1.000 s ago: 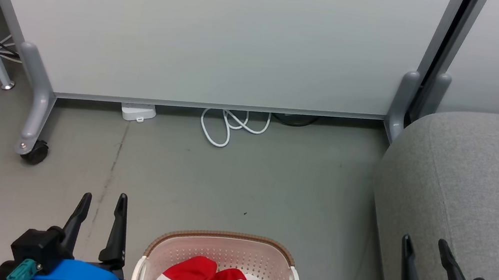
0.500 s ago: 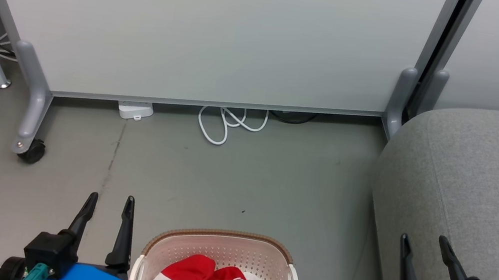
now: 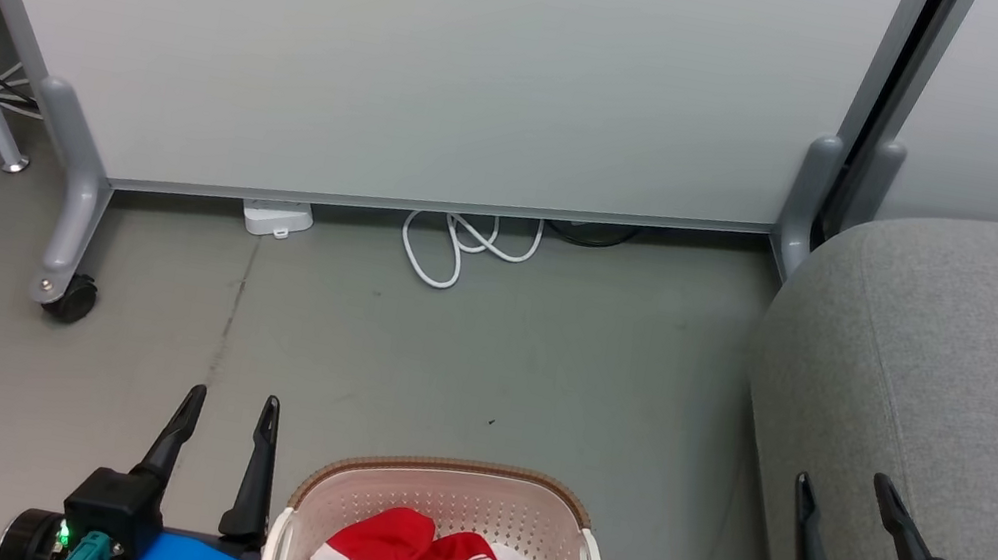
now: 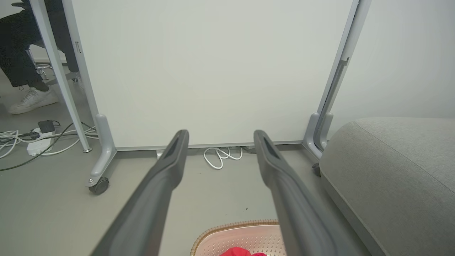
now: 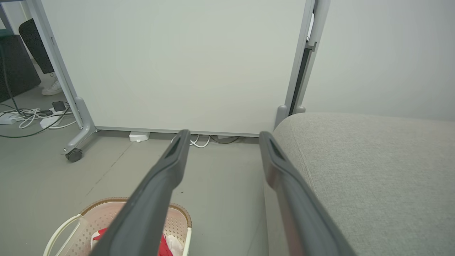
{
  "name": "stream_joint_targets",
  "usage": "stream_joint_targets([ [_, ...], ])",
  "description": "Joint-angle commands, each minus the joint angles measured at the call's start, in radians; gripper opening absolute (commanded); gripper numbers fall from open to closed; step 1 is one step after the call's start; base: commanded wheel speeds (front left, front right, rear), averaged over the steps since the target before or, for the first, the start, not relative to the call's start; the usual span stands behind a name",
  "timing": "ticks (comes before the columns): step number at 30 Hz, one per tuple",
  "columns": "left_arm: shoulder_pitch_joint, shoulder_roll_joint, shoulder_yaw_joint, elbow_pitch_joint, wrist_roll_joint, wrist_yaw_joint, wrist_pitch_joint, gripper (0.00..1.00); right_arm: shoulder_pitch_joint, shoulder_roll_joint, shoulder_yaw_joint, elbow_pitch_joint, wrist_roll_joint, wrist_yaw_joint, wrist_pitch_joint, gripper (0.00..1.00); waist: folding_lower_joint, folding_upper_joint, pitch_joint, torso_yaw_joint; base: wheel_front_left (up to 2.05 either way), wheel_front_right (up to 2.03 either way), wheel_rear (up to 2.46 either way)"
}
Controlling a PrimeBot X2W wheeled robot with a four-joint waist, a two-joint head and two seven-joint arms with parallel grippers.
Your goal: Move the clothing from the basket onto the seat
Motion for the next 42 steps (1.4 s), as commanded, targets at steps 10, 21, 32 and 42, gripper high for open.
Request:
stream_joint_targets([
  [10,0.001,0.003,0.009,0.0,-0.005,0.008,-0.005,1.0,-0.006,-0.006,0.011,-0.002,0.001,0.002,-0.005,1.0,-0.0001,0.0,0.01,-0.01,0.0,0.0,0.0],
  [21,-0.081,-0.003,0.006,0.111,-0.039,0.012,0.032,1.0,-0.069,-0.006,0.07,-0.029,0.007,0.001,-0.016,1.0,-0.0001,0.0,0.133,-0.141,0.0,0.0,0.0],
  [32,-0.214,0.022,-0.007,0.349,-0.045,0.01,0.092,1.0,-0.14,-0.005,0.121,-0.04,0.032,0.001,-0.043,1.0,-0.0001,0.0,0.311,-0.31,0.0,0.0,0.0],
  [42,-0.356,0.08,0.016,0.588,-0.052,0.044,0.108,1.0,-0.197,-0.004,0.162,-0.022,0.088,0.001,-0.085,1.0,-0.0001,0.0,0.483,-0.398,0.0,0.0,0.0],
])
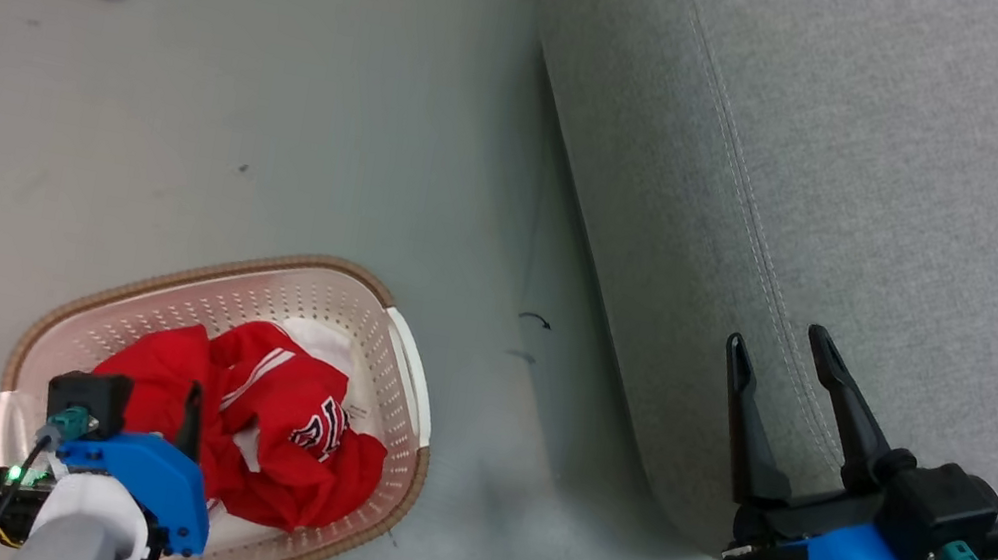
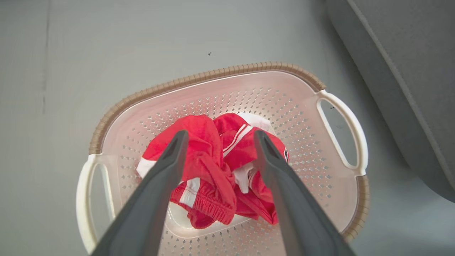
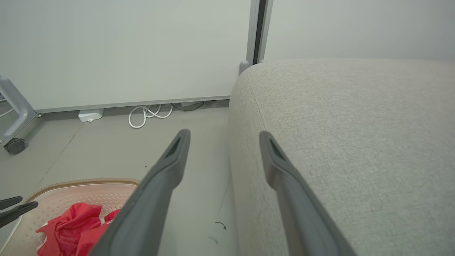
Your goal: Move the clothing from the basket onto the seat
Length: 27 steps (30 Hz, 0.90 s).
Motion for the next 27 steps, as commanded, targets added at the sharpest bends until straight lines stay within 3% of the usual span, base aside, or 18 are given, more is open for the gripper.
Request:
stream_joint_targets([
  [1,-0.027,0.013,0.004,0.01,-0.004,-0.004,-0.004,1.0,-0.02,-0.001,0.003,0.002,0.005,0.0,-0.008,1.0,-0.0002,0.0,0.066,-0.044,0.0,0.0,0.0],
  [6,-0.1,0.046,0.012,0.11,-0.01,0.006,-0.005,1.0,-0.049,-0.001,0.019,0.007,0.034,0.0,-0.025,1.0,-0.0002,0.0,0.143,-0.058,0.0,0.0,0.0],
  [12,-0.229,0.1,0.024,0.273,-0.023,-0.018,-0.029,1.0,-0.092,-0.001,0.05,0.015,0.072,0.0,-0.036,1.0,-0.0002,0.0,0.234,-0.08,0.0,0.0,0.0],
  [19,-0.312,0.1,0.024,0.36,-0.047,-0.045,-0.04,1.0,-0.123,-0.002,0.063,0.017,0.103,0.0,-0.039,1.0,-0.0002,0.0,0.275,-0.086,0.0,0.0,0.0],
  [27,-0.33,0.086,-0.01,0.38,-0.034,-0.057,0.065,1.0,-0.135,-0.002,0.07,0.004,0.107,0.0,-0.039,1.0,-0.0002,0.0,0.281,-0.077,0.0,0.0,0.0],
])
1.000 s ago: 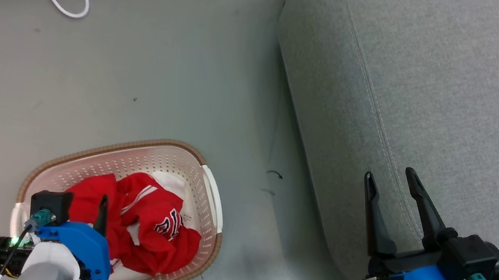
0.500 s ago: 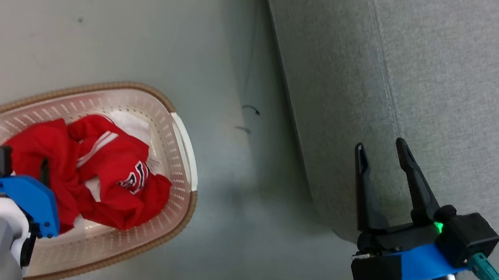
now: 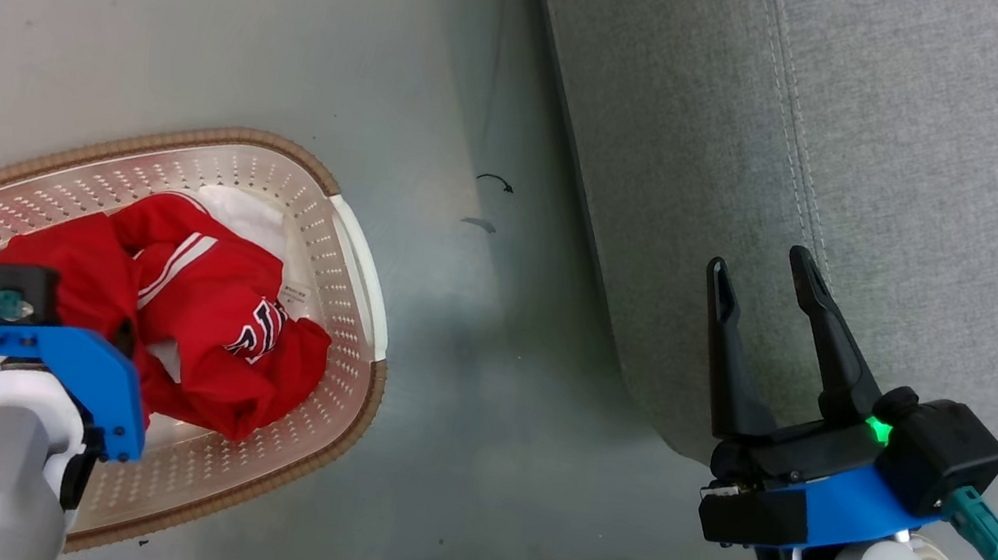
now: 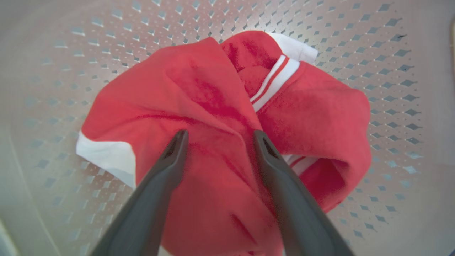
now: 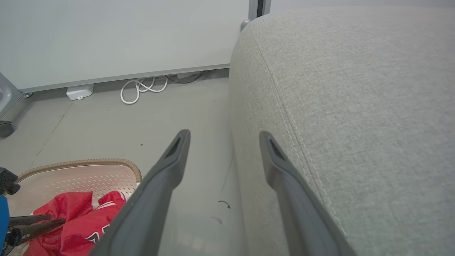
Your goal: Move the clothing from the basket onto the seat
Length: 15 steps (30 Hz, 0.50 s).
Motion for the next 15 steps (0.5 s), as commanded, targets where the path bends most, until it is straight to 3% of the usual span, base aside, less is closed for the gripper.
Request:
stream_joint_targets([
  [1,-0.016,0.0,-0.009,0.002,0.008,-0.005,0.017,1.0,-0.017,-0.002,0.001,-0.004,0.002,0.0,-0.005,1.0,-0.0001,0.0001,0.002,0.002,0.0,0.0,0.0],
  [11,-0.02,0.011,-0.095,0.004,0.064,0.011,0.249,1.0,-0.025,-0.002,0.011,-0.01,0.015,0.0,-0.005,1.0,-0.0001,0.0001,0.027,-0.003,0.0,0.0,0.0],
  [12,-0.024,0.013,-0.098,0.003,0.066,0.014,0.267,0.91,-0.027,-0.002,0.012,-0.01,0.016,0.0,-0.005,1.0,-0.0001,0.0001,0.03,-0.004,0.0,0.0,0.0],
  [13,-0.026,0.014,-0.102,0.003,0.069,0.015,0.286,0.48,-0.027,-0.002,0.012,-0.011,0.017,0.0,-0.005,1.0,-0.0001,0.0001,0.032,-0.004,0.0,0.0,0.0],
  [14,-0.028,0.016,-0.105,0.003,0.07,0.015,0.301,0.37,-0.028,-0.002,0.012,-0.01,0.019,0.0,-0.005,1.0,-0.0001,0.0001,0.035,-0.005,0.0,0.0,0.0],
  [15,-0.032,0.017,-0.106,0.003,0.068,0.016,0.31,0.19,-0.029,-0.002,0.012,-0.01,0.018,0.0,-0.005,1.0,-0.0001,0.0001,0.037,-0.005,0.0,0.0,0.0],
])
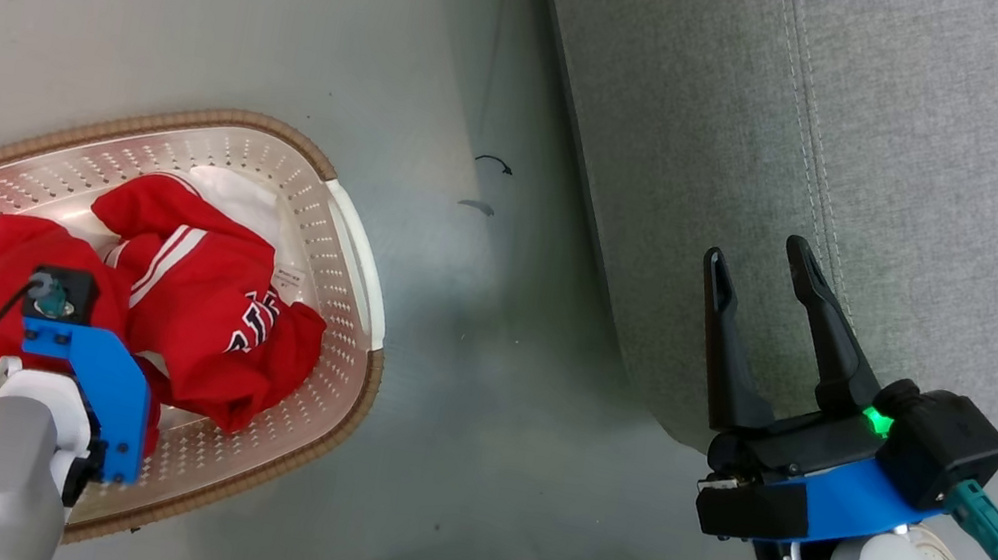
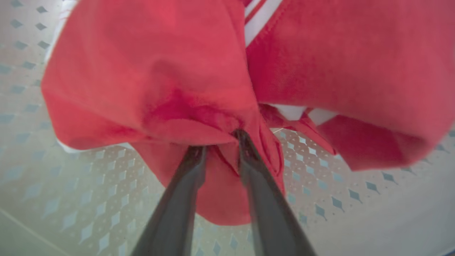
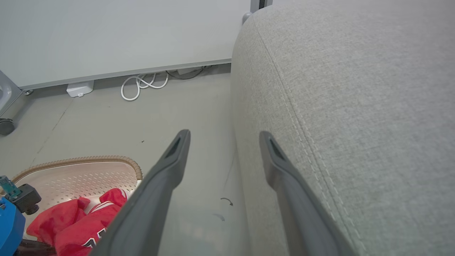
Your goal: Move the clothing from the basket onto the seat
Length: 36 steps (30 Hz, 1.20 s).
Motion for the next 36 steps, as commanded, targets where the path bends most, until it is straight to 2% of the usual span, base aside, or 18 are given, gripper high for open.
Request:
stream_joint_targets([
  [1,-0.018,0.004,-0.003,0.0,0.003,0.004,0.002,0.0,-0.018,-0.002,0.0,-0.003,0.002,0.0,-0.005,1.0,-0.0001,0.0,0.002,0.001,0.0,0.0,0.0],
  [15,-0.025,-0.03,0.008,0.0,-0.049,-0.013,-0.047,0.0,-0.016,-0.002,-0.023,0.01,-0.007,0.0,-0.005,1.0,-0.0001,0.0,-0.021,0.034,0.0,0.0,0.0],
  [24,-0.003,-0.075,0.016,0.0,-0.091,-0.04,-0.11,0.0,-0.011,-0.002,-0.043,0.024,-0.036,0.0,-0.005,1.0,-0.0001,0.0,-0.093,0.093,0.0,0.0,0.0],
  [32,0.041,-0.137,0.006,0.0,-0.131,-0.062,-0.234,0.0,0.015,-0.002,-0.074,0.055,-0.082,0.0,-0.005,1.0,-0.0001,0.0,-0.232,0.18,0.0,0.0,0.0],
  [36,0.08,-0.168,-0.03,-0.022,-0.169,-0.065,-0.292,0.0,0.042,-0.003,-0.093,0.078,-0.104,0.0,-0.005,1.0,-0.0001,0.0,-0.318,0.219,0.0,0.0,0.0],
])
